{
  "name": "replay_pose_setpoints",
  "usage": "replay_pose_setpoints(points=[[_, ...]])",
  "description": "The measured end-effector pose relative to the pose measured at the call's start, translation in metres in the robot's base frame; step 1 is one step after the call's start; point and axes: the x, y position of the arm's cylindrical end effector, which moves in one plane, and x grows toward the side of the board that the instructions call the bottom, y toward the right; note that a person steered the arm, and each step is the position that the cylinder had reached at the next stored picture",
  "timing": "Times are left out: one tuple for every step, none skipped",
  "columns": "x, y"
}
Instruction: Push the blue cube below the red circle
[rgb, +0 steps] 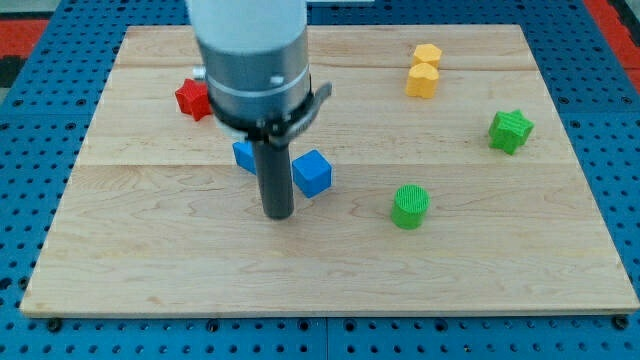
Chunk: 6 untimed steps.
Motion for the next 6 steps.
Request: replay_pose_setpoints(points=[[0.01,0.022],[-0.021,0.021],[-0.028,0.007],[-0.001,0.05],[-0.012,0.086],[-0.045,0.098]])
